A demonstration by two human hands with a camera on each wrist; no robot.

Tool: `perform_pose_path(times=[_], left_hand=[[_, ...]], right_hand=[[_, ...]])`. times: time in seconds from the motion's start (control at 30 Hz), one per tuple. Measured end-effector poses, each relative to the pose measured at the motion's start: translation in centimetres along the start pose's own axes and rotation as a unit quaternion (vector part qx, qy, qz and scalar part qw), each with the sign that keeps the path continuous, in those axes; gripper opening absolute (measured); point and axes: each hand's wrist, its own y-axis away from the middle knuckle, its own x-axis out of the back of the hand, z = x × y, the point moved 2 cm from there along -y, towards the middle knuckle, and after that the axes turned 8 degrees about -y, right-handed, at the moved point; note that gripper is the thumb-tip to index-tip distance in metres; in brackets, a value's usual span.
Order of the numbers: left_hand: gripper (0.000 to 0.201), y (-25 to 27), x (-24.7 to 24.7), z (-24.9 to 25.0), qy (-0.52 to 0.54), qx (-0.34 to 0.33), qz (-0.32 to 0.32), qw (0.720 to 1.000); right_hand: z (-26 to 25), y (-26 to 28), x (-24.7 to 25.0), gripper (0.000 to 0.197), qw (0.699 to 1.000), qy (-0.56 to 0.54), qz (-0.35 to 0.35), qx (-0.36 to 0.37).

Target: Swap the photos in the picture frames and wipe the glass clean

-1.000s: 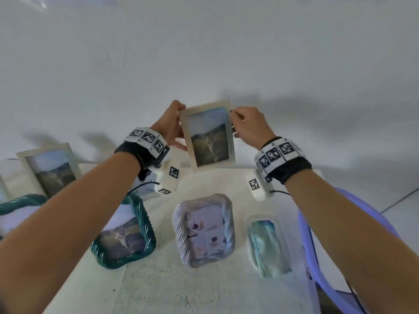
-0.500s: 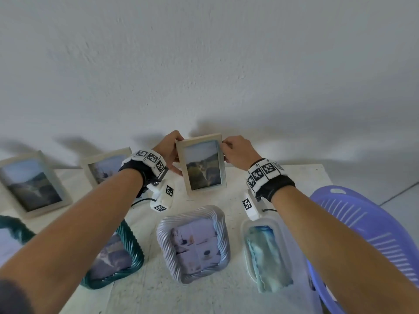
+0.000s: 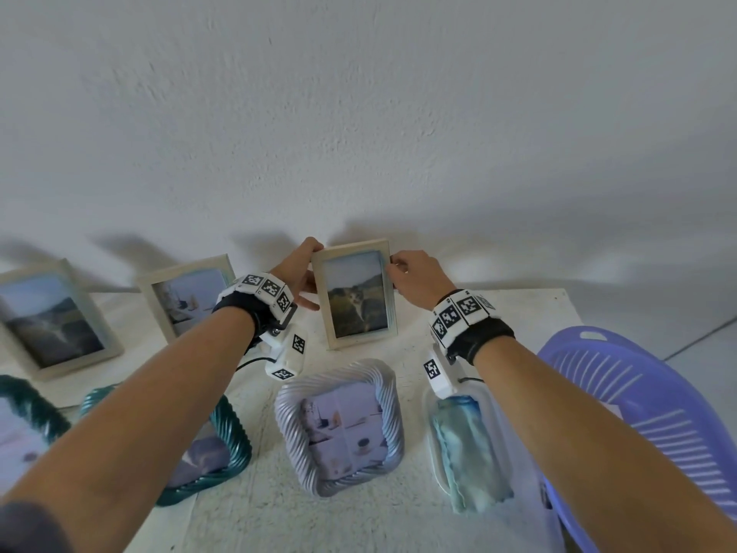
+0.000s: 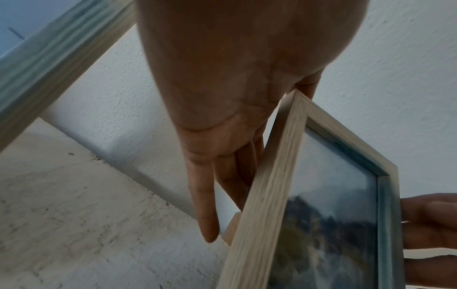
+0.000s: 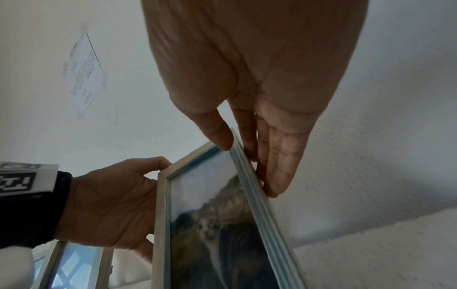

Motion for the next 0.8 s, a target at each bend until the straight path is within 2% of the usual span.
perform_pose_path(times=[0.13, 0.23, 0.4, 0.5, 0.57, 0.67, 0.8], left_hand=[[0.042, 0.6, 0.6, 0.1, -0.034, -0.021, 0.033, 0.999], [0.042, 1.4, 1.4, 0.4, -0.061, -0.035, 0.06, 0.996], [0.041, 3.5, 2.5, 1.8, -0.072, -0.078, 0.106, 0.989], [0.038, 5.6, 2.8, 3.4, -0.092, -0.131, 0.129, 0.979], [0.035, 7.6, 3.2, 4.6, -0.148, -0.188, 0.179, 0.954], [0.035, 11.1, 3.8, 6.0, -0.227, -0.259, 0.278, 0.897], [0.028, 15.8, 2.5, 6.1, -0.204, -0.339, 0.298, 0.869]], right_hand=[[0.3, 0.2, 0.2, 0.037, 0.999, 0.001, -0.014, -0.041], [0.0, 0.7, 0.8, 0.048, 0.997, -0.004, -0.021, -0.071], [-1.3, 2.1, 2.7, 0.049, 0.998, 0.006, -0.009, -0.06], [-2.2, 3.7, 4.1, 0.048, 0.999, -0.008, 0.006, -0.051], [-2.8, 5.3, 5.3, 0.047, 0.999, -0.009, 0.019, -0.038], [-3.5, 8.4, 6.7, 0.047, 0.999, 0.004, 0.037, -0.021], [-3.8, 13.4, 8.0, 0.046, 0.998, 0.024, 0.055, -0.024]])
